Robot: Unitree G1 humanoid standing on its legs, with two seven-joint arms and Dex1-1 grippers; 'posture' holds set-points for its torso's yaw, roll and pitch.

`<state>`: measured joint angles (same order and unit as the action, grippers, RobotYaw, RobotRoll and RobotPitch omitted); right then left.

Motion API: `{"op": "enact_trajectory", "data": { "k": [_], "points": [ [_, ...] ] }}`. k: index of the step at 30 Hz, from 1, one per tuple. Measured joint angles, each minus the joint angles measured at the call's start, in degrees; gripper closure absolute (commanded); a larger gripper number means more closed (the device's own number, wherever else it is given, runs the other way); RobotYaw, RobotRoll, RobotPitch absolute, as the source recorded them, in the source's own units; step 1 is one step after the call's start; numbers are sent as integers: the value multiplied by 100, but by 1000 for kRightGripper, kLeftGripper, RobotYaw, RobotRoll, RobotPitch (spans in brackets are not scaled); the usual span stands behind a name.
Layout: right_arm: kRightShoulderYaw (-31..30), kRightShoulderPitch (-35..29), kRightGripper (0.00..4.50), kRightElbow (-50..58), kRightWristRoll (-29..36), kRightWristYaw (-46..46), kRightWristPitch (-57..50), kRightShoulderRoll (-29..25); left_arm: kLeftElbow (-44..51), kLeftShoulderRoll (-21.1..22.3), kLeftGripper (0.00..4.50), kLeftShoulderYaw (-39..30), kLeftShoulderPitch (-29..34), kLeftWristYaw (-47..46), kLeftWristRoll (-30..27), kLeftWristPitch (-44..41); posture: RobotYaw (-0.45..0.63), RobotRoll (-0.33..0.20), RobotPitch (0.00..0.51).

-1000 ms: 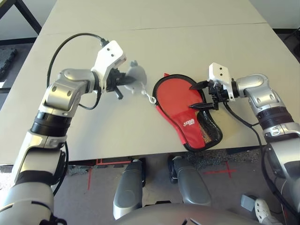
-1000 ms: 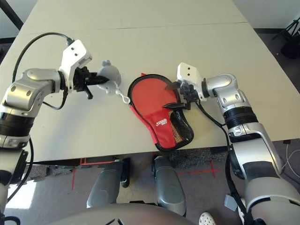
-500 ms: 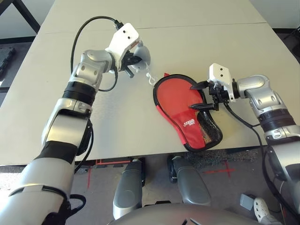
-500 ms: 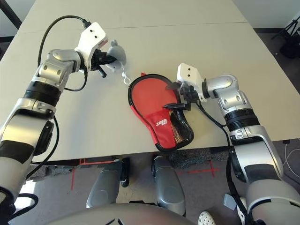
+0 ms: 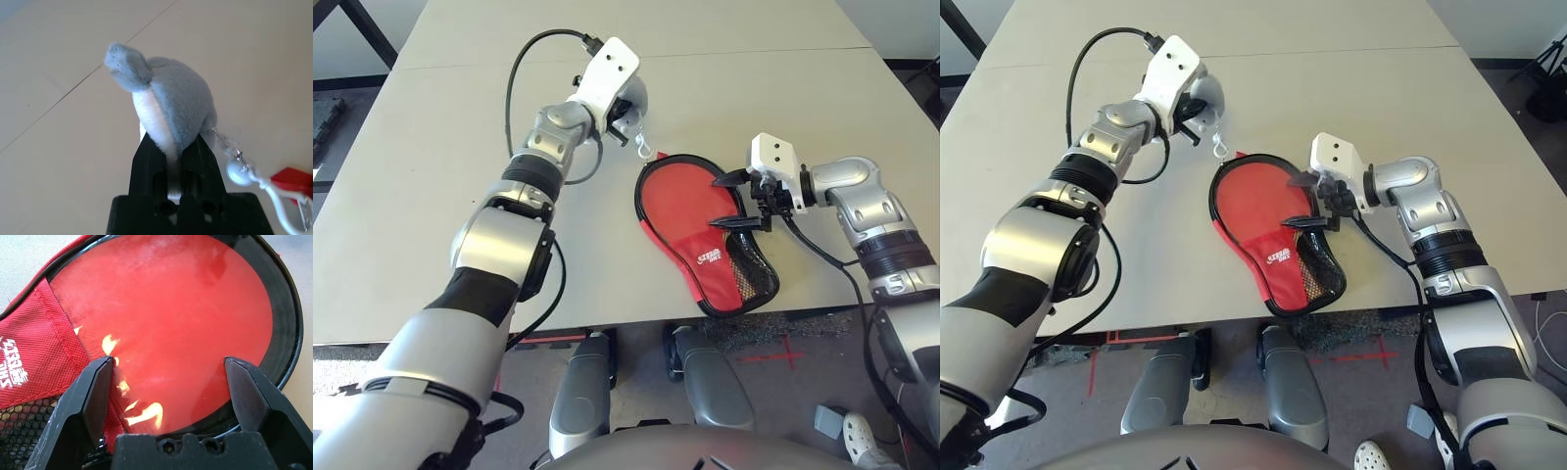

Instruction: Store the ping-pong paddle in its case and zip it.

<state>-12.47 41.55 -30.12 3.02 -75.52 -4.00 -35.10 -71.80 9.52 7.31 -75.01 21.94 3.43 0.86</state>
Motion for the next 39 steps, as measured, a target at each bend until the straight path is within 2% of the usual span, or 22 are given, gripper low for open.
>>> {"op": "enact_trajectory", "data": {
  "k": [15, 23, 31, 39],
  "points": [
    [13, -163, 0, 310, 6, 121, -114, -90, -373, -1061, 4447, -435, -347, -912, 83, 309, 4, 0, 219],
    [17, -195, 0, 383, 8, 159, -167, -118, -494, -1488, 4449, -530, -494, -1023, 103, 372, -8, 0, 221],
    [21, -220, 0, 432, 7, 184, -205, -152, -535, -1827, 4450, -622, -569, -1011, 110, 373, -22, 0, 219],
    [29, -256, 0, 495, 7, 226, -222, -171, -535, -1872, 4450, -583, -573, -753, 132, 445, -36, 0, 219]
  ]
}}
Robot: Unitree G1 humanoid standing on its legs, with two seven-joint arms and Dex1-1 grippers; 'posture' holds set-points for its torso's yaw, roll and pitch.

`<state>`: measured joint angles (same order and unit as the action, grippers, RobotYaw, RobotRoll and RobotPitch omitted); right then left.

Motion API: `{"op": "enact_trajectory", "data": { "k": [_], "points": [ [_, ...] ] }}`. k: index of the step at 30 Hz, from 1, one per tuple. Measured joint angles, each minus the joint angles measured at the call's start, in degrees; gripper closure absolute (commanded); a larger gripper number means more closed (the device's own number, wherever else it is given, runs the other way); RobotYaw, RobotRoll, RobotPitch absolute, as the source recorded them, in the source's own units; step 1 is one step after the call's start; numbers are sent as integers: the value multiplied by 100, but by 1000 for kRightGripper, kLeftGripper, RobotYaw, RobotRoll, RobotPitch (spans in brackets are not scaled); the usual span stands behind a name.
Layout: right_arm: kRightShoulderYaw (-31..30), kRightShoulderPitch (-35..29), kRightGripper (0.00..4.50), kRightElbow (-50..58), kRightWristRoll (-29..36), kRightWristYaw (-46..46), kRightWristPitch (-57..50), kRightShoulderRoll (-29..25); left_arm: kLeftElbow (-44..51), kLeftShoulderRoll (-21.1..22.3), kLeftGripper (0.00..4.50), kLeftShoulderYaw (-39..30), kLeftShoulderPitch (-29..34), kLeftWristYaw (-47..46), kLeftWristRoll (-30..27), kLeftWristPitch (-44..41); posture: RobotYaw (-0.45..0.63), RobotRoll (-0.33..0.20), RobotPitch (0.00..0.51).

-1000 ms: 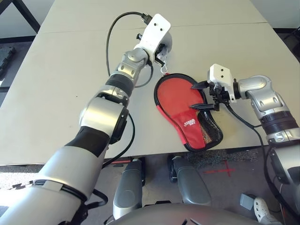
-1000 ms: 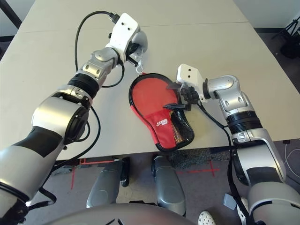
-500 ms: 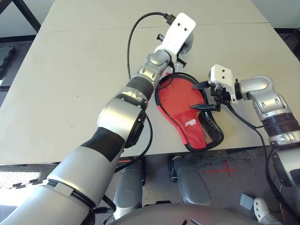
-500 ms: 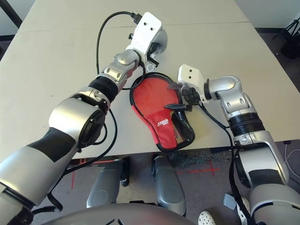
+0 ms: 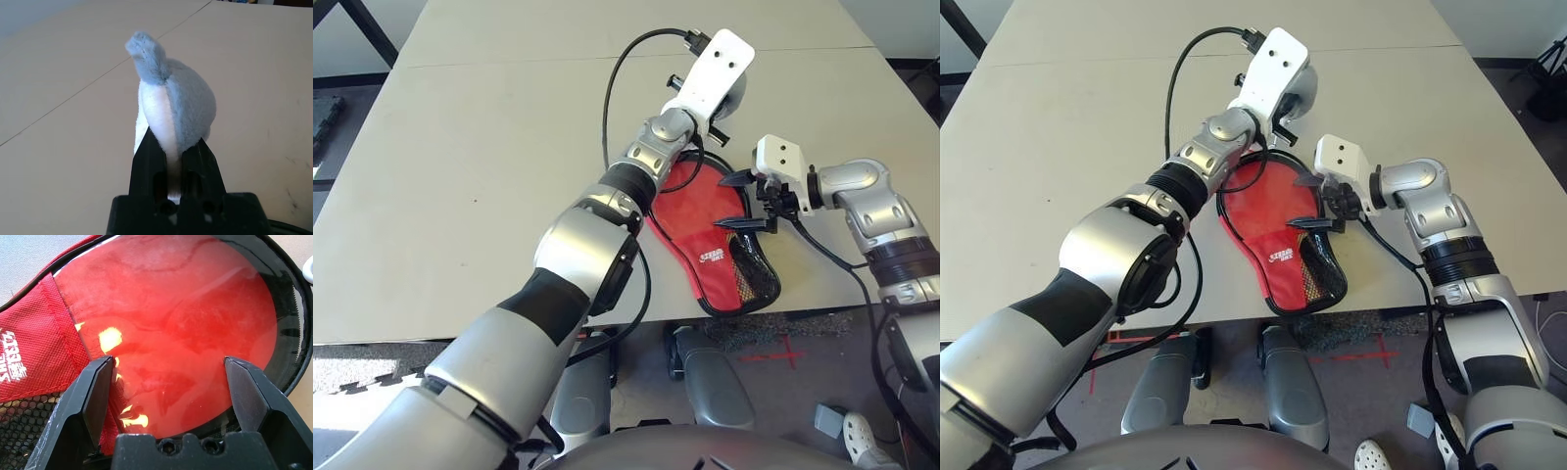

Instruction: Store the ping-pong paddle in its case and zip it.

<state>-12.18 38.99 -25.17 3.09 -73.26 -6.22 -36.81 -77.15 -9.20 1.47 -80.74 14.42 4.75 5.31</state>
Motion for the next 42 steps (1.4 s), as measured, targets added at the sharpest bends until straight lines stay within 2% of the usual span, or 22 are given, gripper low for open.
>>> {"op": "enact_trajectory", "data": {
  "k": [1, 9, 13, 21, 25, 31, 35, 39, 42],
  "points": [
    [3, -7, 0, 7, 0, 2, -3, -2, 0, -3, 4450, 42, 0, 110, 9, 1, -36, 0, 219],
    [3, -20, 0, 29, 0, 49, -19, 41, 161, -4, 1510, 74, -6, 472, -23, 159, -19, 0, 215],
    [2, -22, 0, 14, -3, 101, -19, 122, 412, 1, 24, -41, -253, 660, -78, 269, -9, 0, 211],
    [1, 9, 0, -69, -5, 147, 25, 201, 459, 197, 24, -112, -321, 986, -105, 281, 4, 0, 206],
    [1, 32, 0, -140, -5, 147, 63, 223, 533, 615, 24, -107, -302, 1207, -101, 280, 11, 0, 201],
    [1, 29, 0, -195, -9, 157, 104, 238, 981, 1480, 24, -25, 135, 1692, -53, 240, 22, 0, 203],
    [1, 22, 0, -209, -10, 197, 113, 274, 2013, 2198, 24, 111, 953, 2329, -37, -102, 29, 0, 206],
    [2, 14, 0, -244, -12, 210, 110, 261, 3096, 2493, 24, 209, 1726, 2752, -58, -747, 35, 0, 212],
    [2, 33, 0, -316, -21, 241, 107, 307, 4760, 2684, 24, 400, 2644, 3202, -208, -1424, 40, 0, 217]
  ]
}}
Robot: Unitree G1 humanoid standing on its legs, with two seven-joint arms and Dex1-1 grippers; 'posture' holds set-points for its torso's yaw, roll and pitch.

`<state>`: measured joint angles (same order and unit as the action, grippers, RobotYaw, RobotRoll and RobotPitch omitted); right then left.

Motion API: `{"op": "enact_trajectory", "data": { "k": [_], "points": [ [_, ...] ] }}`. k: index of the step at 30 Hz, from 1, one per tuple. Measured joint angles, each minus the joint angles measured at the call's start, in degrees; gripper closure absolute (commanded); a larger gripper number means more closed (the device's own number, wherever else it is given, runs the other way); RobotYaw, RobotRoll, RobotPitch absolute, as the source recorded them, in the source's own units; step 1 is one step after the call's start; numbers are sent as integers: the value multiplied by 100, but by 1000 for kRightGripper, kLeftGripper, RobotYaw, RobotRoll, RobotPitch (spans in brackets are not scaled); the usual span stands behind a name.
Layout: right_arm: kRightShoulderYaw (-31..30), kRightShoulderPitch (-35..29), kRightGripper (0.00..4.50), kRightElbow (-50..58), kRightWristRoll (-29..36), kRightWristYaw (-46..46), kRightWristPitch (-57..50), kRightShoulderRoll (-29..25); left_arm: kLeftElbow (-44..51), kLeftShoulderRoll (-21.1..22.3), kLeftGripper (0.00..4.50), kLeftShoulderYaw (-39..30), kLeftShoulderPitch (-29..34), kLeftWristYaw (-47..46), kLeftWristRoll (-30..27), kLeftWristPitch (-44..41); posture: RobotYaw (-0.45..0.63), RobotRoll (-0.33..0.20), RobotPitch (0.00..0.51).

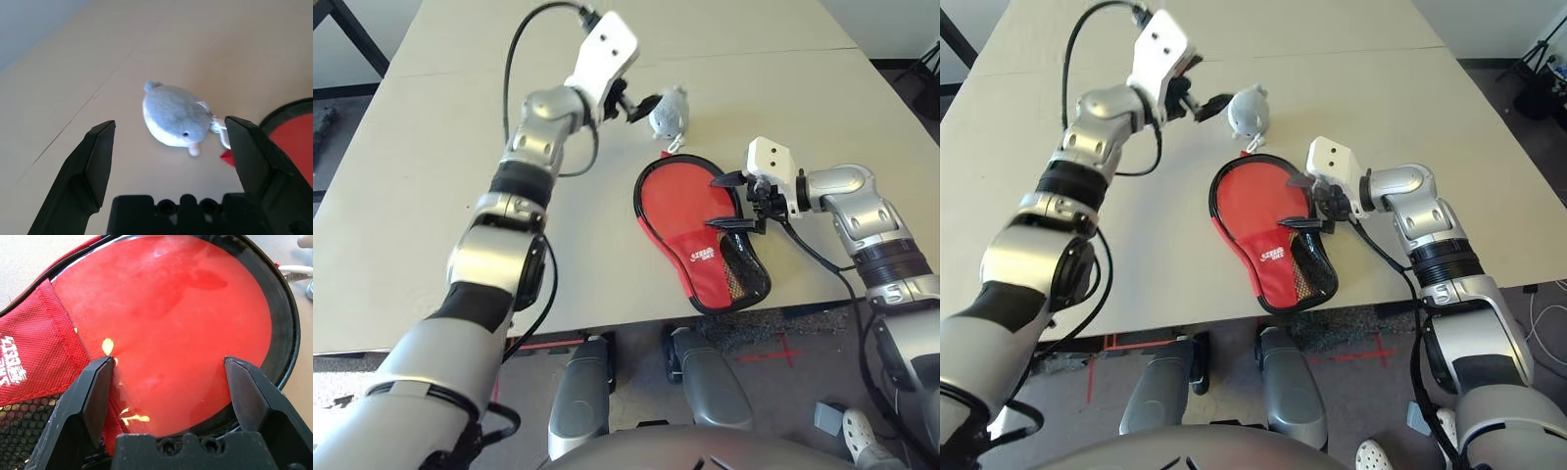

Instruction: Store the ping-pong paddle in its case and zip it.

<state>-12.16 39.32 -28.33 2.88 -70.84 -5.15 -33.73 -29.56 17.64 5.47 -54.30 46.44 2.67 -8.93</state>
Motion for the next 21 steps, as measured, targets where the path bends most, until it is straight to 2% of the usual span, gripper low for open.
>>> {"op": "enact_trajectory", "data": {
  "k": [3, 9, 16, 21],
  "points": [
    [0, 19, 0, -58, -1, 7, 0, 6, 1080, 126, 24, 183, 709, 262, -126, -633, 44, 0, 220],
    [0, 38, 0, -141, -6, 66, -14, 37, 2464, 138, 24, 376, 1308, 310, -361, -1446, 44, 0, 218],
    [-1, 50, 0, -177, -24, 93, -88, 53, 2878, -102, 24, 793, 1799, 161, -458, -1914, 32, 0, 215],
    [5, 40, 0, -171, -23, 101, -168, 70, 2854, -113, 24, 1107, 2001, -12, -420, -1973, 22, 0, 214]
  ]
}}
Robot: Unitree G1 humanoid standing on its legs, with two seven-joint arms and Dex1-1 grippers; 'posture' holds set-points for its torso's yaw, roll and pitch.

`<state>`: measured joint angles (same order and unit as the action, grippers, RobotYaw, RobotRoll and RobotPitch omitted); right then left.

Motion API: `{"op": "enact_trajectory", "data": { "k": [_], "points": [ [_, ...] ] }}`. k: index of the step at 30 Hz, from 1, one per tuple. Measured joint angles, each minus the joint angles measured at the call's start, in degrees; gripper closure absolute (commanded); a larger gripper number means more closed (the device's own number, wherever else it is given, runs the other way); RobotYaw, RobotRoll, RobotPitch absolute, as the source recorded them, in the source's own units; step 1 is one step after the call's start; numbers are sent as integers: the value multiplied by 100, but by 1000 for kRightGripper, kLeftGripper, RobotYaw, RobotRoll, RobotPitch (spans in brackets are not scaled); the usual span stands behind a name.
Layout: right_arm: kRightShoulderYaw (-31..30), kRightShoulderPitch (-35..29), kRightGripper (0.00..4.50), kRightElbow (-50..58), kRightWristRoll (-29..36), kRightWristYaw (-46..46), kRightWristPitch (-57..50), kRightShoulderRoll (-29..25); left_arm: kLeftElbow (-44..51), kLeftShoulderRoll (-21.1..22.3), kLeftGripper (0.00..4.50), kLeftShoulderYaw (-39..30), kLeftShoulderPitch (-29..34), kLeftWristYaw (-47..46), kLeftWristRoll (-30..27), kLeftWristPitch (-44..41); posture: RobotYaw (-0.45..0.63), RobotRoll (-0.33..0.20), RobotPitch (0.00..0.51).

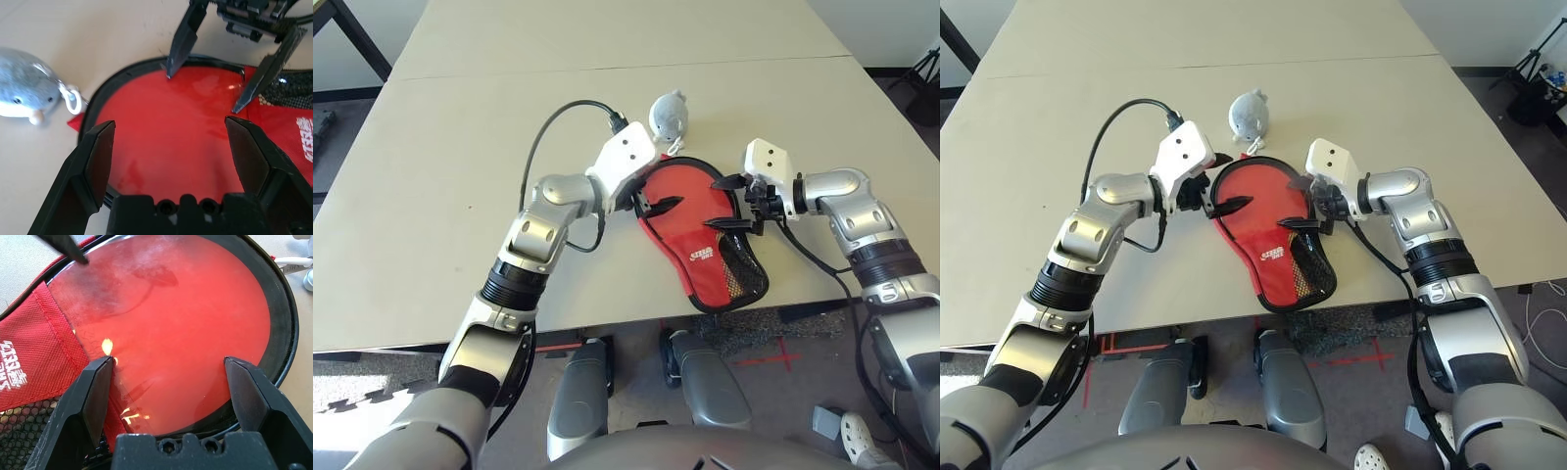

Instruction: Store the ping-pong paddle in its case and zip it.

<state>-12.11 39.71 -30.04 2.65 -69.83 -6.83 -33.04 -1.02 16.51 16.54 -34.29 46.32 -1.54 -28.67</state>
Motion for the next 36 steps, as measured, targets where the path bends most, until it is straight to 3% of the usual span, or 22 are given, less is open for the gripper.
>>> {"op": "enact_trajectory", "data": {
  "k": [11, 19, 27, 36],
  "points": [
    [335, 186, 0, -87, 371, -33, -1060, 129, -523, -11, 24, 223, 108, -219, 91, 138, 17, 0, 202],
    [1146, 1650, 0, -1246, 1015, 240, -2324, 220, -429, -67, 24, 263, 224, -224, 71, 182, 22, 0, 199],
    [1933, 2991, 0, -3295, 1060, 1748, -2030, 795, -123, -202, 24, 348, 412, -315, 70, -8, 46, 0, 200],
    [2248, 3377, 0, -4411, 851, 3632, -1207, 1527, 522, -257, 24, 504, 681, -484, 75, -504, 98, 0, 214]
  ]
}}
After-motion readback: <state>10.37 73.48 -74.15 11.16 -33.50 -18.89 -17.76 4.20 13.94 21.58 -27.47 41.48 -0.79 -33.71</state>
